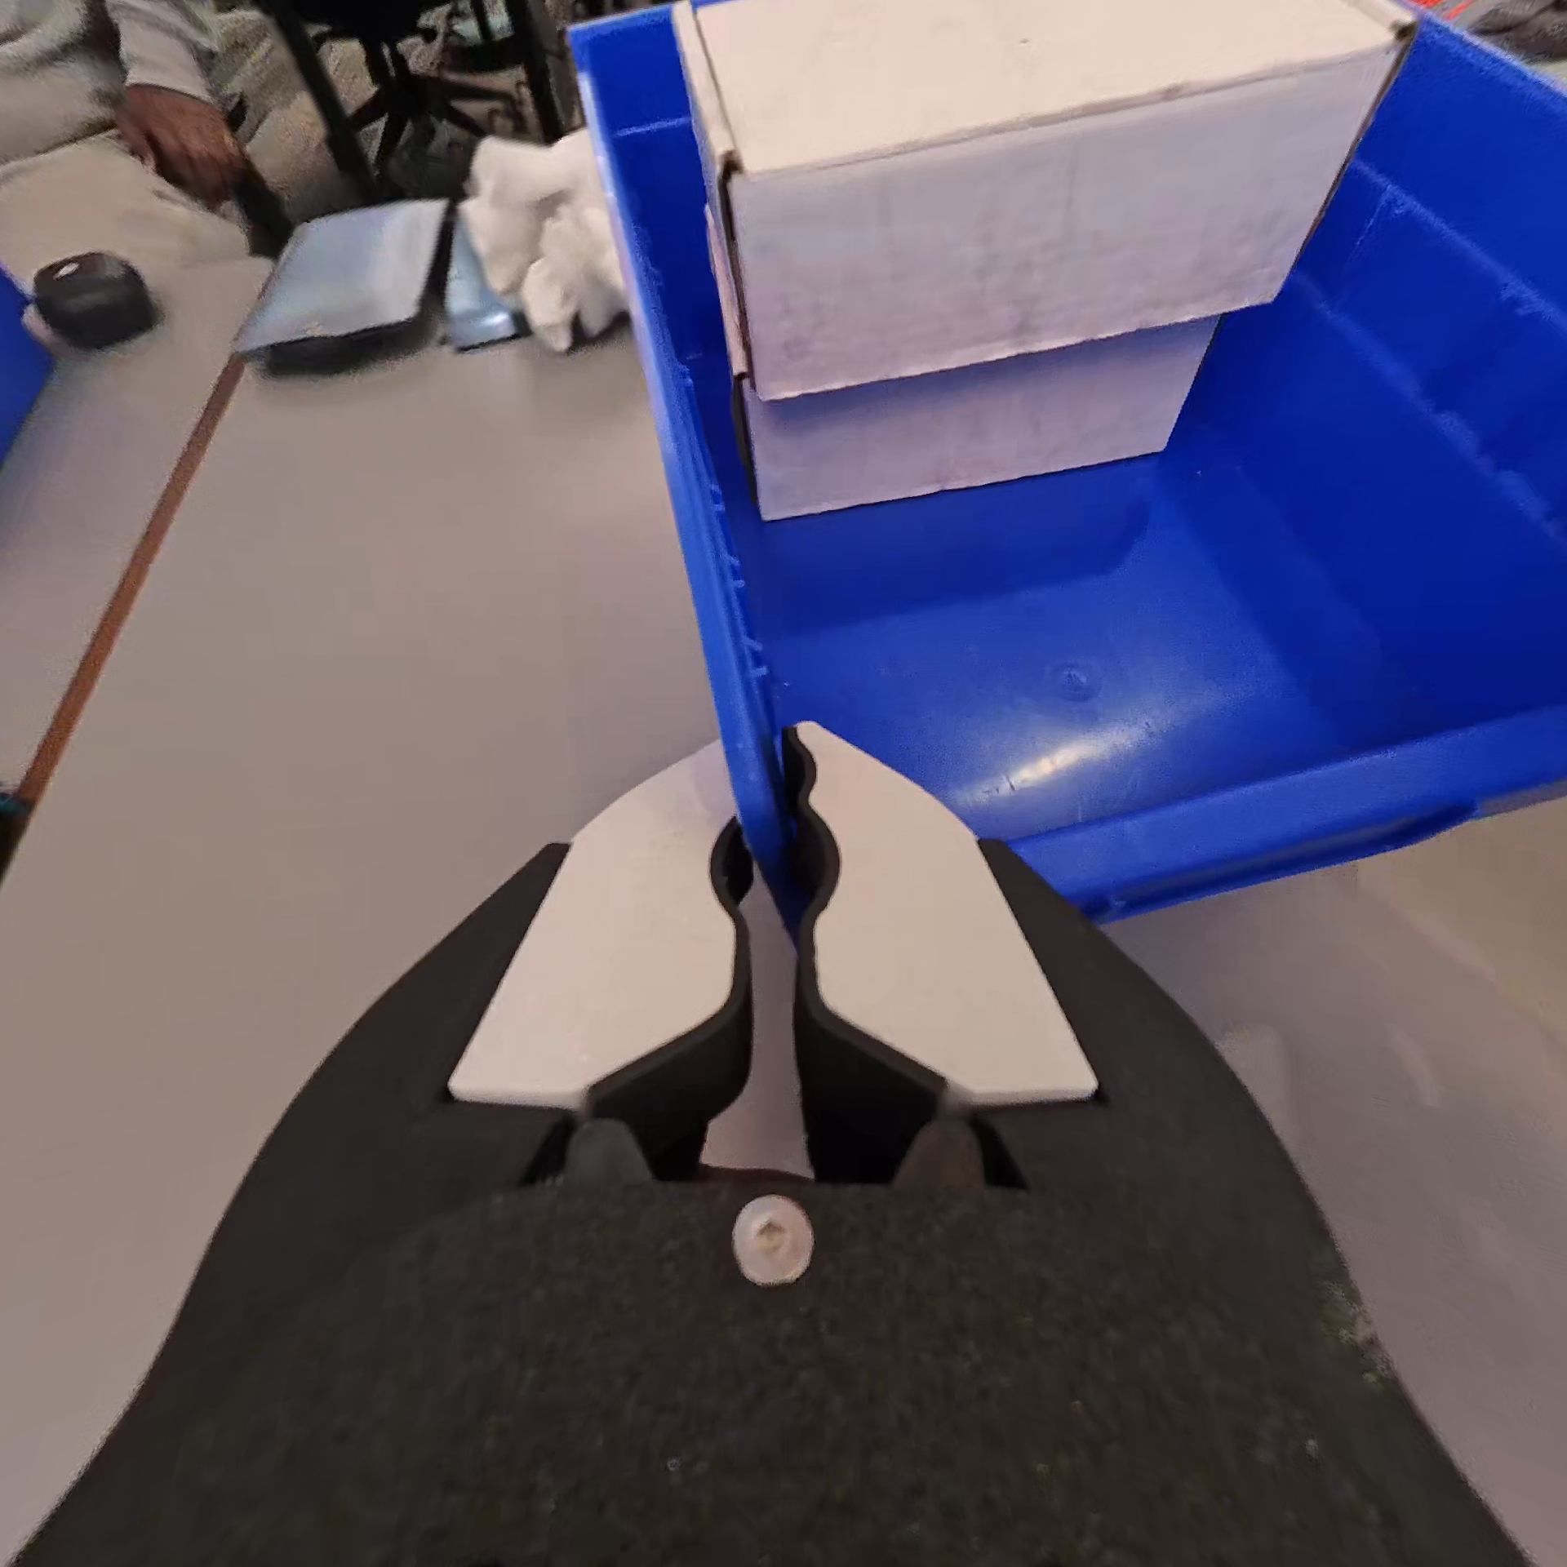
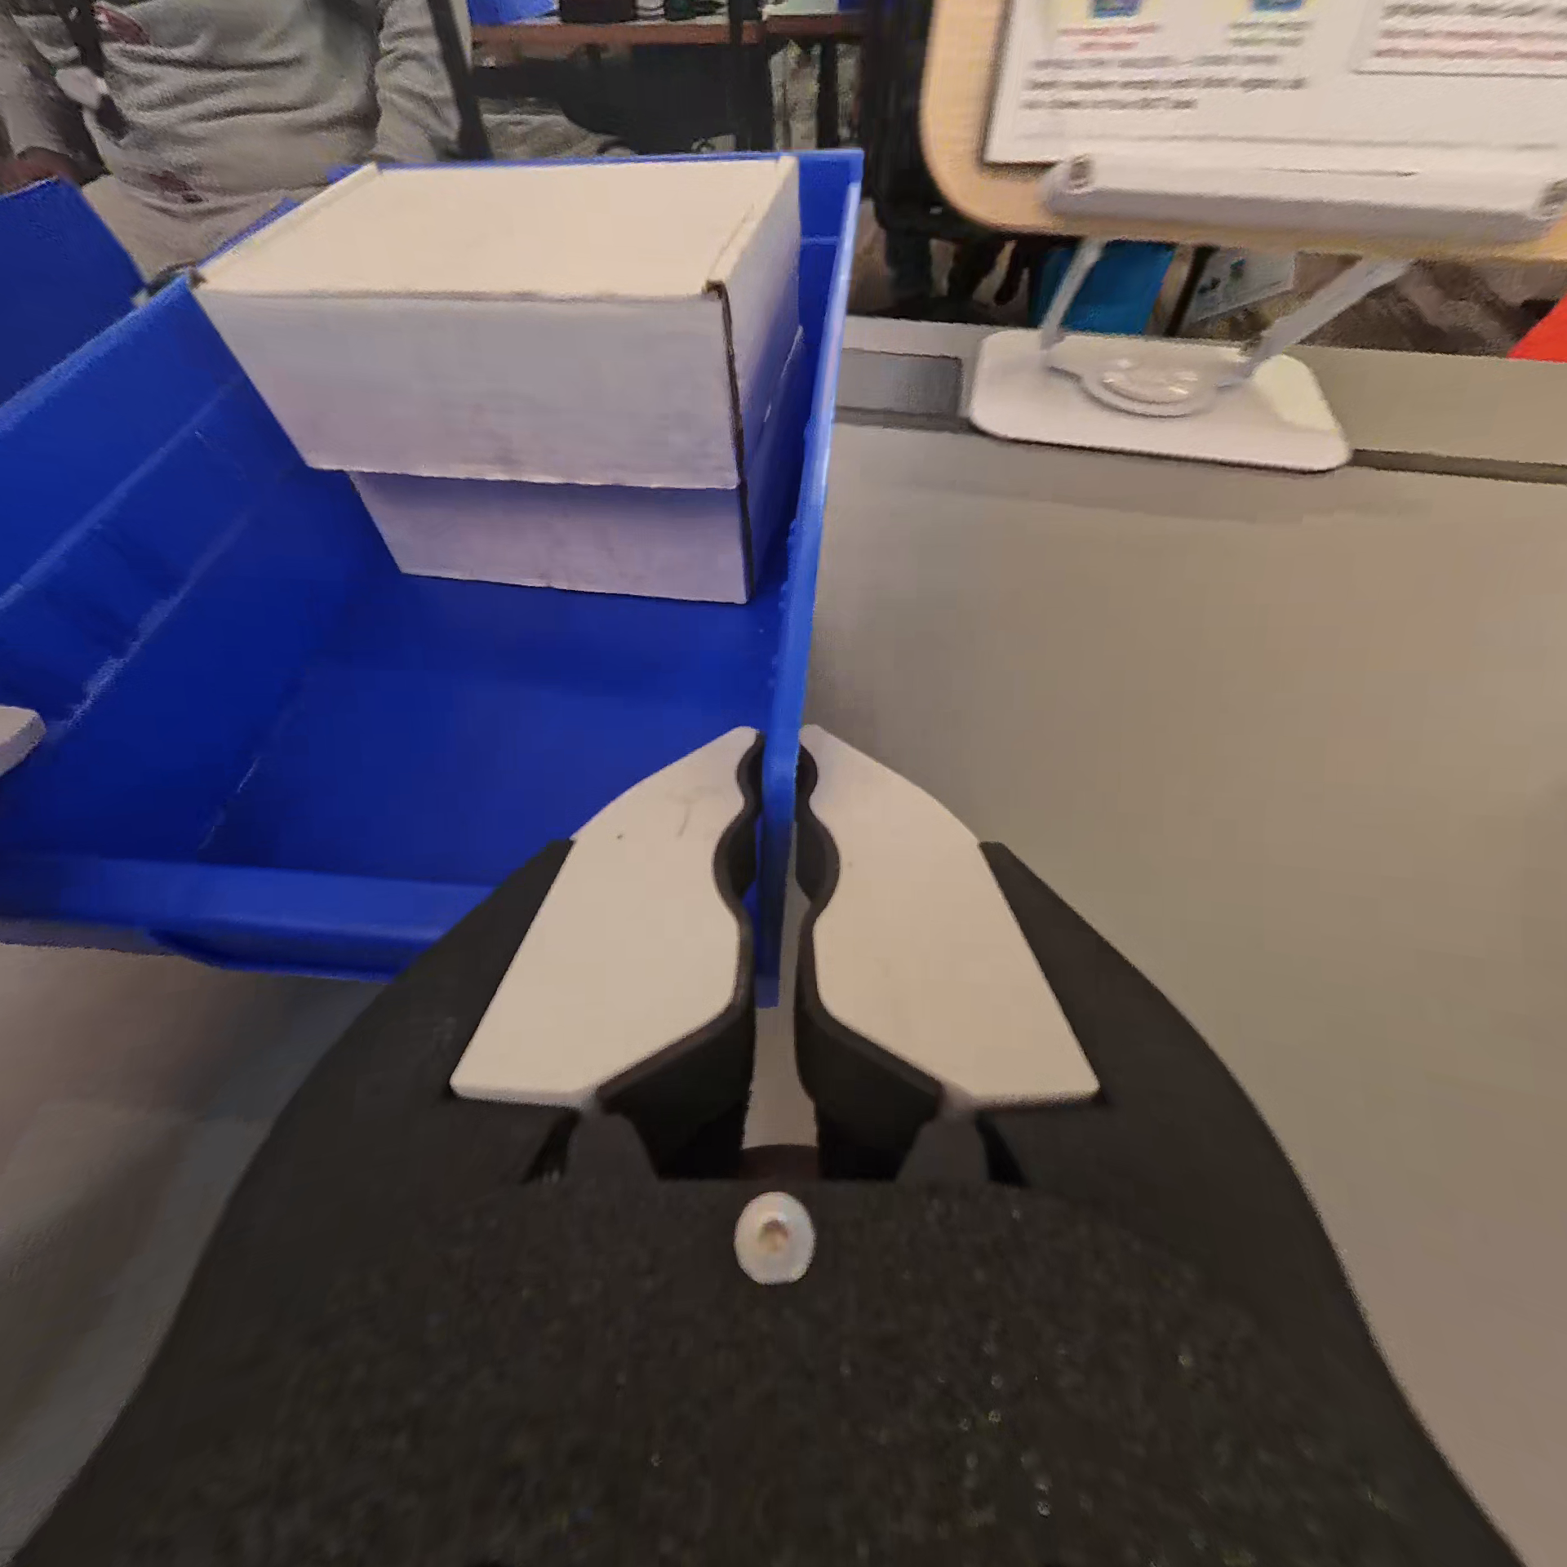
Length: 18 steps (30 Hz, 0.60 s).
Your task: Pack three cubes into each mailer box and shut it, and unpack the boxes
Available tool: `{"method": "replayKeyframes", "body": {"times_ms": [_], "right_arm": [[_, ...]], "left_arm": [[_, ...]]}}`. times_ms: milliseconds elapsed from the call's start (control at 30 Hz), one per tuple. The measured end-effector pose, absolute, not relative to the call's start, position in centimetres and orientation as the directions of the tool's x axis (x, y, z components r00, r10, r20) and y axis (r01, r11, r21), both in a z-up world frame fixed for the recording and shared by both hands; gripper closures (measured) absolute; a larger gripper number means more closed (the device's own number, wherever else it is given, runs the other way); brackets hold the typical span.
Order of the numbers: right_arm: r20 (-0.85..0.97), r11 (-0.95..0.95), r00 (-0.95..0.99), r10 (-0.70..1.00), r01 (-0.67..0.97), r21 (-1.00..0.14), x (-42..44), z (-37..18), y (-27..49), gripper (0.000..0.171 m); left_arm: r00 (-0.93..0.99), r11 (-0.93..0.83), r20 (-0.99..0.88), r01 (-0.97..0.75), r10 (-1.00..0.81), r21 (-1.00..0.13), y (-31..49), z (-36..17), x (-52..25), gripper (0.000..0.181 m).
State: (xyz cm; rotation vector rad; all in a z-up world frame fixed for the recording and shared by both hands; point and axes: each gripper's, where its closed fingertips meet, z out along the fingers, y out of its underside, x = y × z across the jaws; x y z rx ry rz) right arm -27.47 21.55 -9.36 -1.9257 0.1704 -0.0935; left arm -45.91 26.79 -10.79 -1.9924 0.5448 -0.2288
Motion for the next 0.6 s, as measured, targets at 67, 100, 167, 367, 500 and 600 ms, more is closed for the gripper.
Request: {"method": "replayKeyframes", "body": {"times_ms": [67, 100, 167, 367, 500, 600], "right_arm": [[-0.03, -0.369, 0.988, -0.149, -0.084, -0.926, -29.9, -10.5, 22.2, 0.168], [-0.041, -0.379, 0.99, -0.136, -0.09, -0.921, -30.8, -11.0, 22.4, 0.167], [-0.053, -0.424, 0.995, -0.089, -0.086, -0.901, -32.3, -12.7, 22.4, 0.165], [-0.122, -0.405, 0.985, 0.124, -0.062, -0.912, -33.2, -13.0, 21.8, 0.159], [-0.248, -0.53, 0.921, 0.301, -0.055, -0.846, -31.6, -10.9, 17.8, 0.142], [-0.125, -0.455, 0.9, 0.417, 0.088, -0.886, -27.6, -8.3, 13.9, 0.129]], "left_arm": [[0.885, -0.41, -0.074, -0.286, -0.46, -0.866, 27.3, -11.7, -48.3, 0.178], [0.884, -0.432, -0.066, -0.29, -0.462, -0.854, 27.5, -12.4, -49.2, 0.178], [0.888, -0.453, -0.051, -0.282, -0.457, -0.846, 28.0, -13.8, -50.5, 0.178], [0.911, -0.37, -0.056, -0.221, -0.408, -0.902, 27.7, -10.5, -50.6, 0.148], [0.978, -0.187, -0.048, -0.087, -0.205, -0.979, 26.5, -4.4, -53.6, 0.11], [0.963, -0.177, 0.008, -0.041, -0.268, -0.983, 24.5, -3.4, -51.2, 0.108]]}}
